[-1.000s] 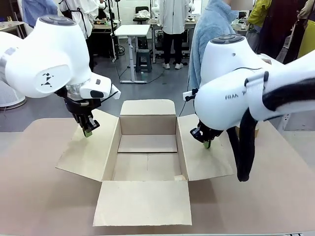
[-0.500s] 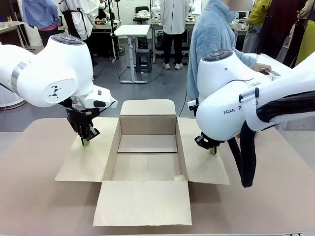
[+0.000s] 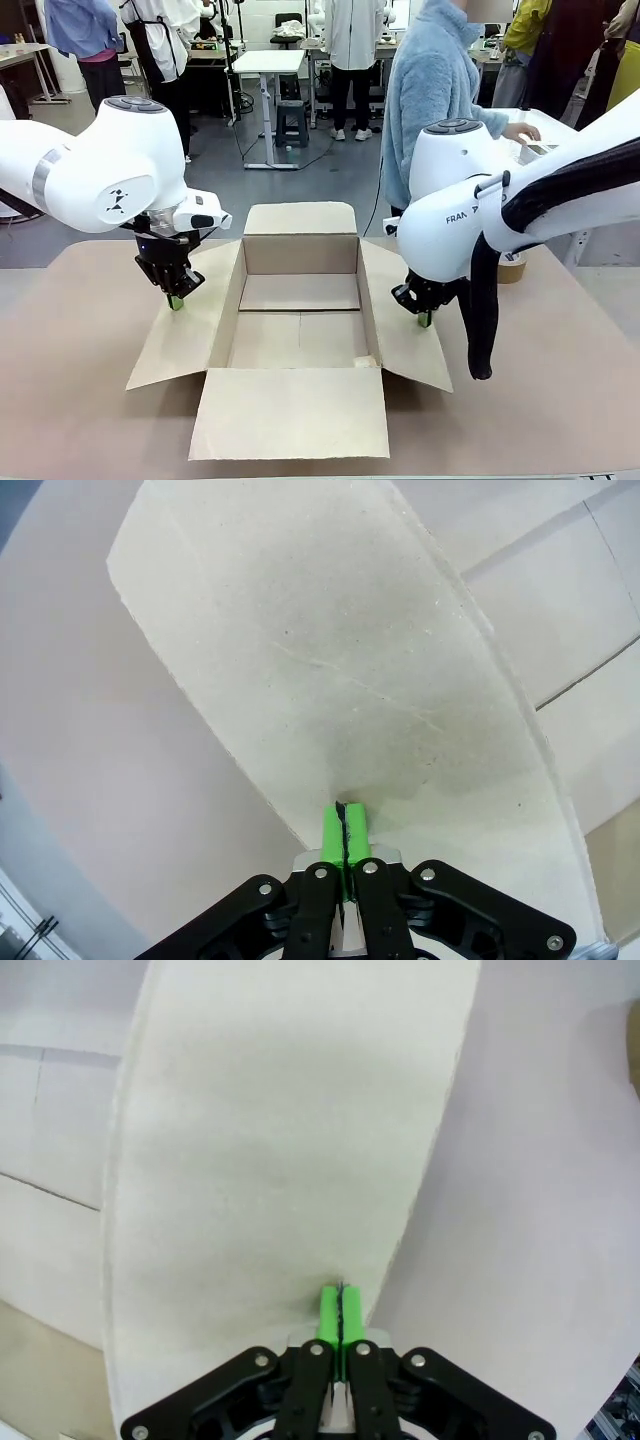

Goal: Wrap the clocks to prevent damage.
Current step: Open the side flaps of the Package Box, then once the human has placed the objects inside and stepped back, release both hands from the side flaps of the Package Box.

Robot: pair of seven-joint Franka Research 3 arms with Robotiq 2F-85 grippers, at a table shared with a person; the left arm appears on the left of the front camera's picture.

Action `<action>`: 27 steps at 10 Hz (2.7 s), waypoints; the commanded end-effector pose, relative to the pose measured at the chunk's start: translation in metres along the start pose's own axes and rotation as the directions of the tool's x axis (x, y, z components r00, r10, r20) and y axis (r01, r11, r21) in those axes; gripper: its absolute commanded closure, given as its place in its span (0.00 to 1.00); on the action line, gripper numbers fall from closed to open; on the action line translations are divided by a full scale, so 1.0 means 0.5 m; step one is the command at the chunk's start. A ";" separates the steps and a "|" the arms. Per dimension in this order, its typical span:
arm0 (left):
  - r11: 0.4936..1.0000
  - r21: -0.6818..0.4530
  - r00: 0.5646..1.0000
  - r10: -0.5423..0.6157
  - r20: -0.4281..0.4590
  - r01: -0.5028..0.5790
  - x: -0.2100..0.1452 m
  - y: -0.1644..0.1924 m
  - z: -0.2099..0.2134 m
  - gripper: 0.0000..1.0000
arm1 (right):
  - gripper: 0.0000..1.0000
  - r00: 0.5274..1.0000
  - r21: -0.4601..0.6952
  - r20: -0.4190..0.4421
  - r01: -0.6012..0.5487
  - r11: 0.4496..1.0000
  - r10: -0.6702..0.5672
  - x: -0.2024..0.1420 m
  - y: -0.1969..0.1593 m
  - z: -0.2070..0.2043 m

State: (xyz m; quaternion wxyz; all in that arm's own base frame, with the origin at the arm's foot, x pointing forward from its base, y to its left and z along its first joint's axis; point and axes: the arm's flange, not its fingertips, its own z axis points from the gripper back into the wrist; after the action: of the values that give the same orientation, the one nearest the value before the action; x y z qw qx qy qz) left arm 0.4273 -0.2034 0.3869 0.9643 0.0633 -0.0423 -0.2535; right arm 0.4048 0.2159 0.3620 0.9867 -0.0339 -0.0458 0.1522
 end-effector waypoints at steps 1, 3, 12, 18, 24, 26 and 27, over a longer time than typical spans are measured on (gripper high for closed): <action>0.999 -0.039 1.000 0.023 0.002 -0.023 0.008 -0.003 -0.009 1.00 | 0.99 0.999 0.046 0.031 -0.028 0.999 0.027 0.006 -0.008 0.003; 1.000 0.000 1.000 0.000 0.000 0.000 0.000 0.000 0.000 1.00 | 0.99 1.000 0.000 0.000 0.000 1.000 0.000 0.000 0.000 0.000; 1.000 0.000 1.000 0.000 0.000 0.000 0.000 0.000 0.000 1.00 | 0.99 1.000 0.000 0.000 0.000 1.000 0.000 0.000 0.000 0.000; 1.000 0.000 1.000 0.000 0.000 0.000 0.000 0.000 0.000 1.00 | 0.99 1.000 0.000 0.000 0.000 1.000 0.000 0.000 0.000 0.000; 1.000 0.000 1.000 0.000 0.000 0.000 0.000 0.000 0.000 1.00 | 0.99 1.000 0.000 0.000 0.000 1.000 0.000 0.000 0.000 0.000; 1.000 0.000 1.000 0.000 0.000 0.000 0.000 0.000 0.000 1.00 | 0.99 1.000 0.000 0.000 0.000 1.000 0.000 0.000 0.000 0.000; 1.000 0.000 1.000 0.000 0.000 0.000 0.000 0.000 0.000 1.00 | 0.99 1.000 0.000 0.000 0.000 1.000 0.000 0.000 0.000 0.000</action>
State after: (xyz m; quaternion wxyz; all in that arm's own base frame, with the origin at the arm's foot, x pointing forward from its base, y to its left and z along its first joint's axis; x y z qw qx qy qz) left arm 0.4280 -0.2043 0.3850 0.9654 0.0590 -0.0394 -0.2511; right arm 0.4067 0.2139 0.3635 0.9862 -0.0282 -0.0468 0.1565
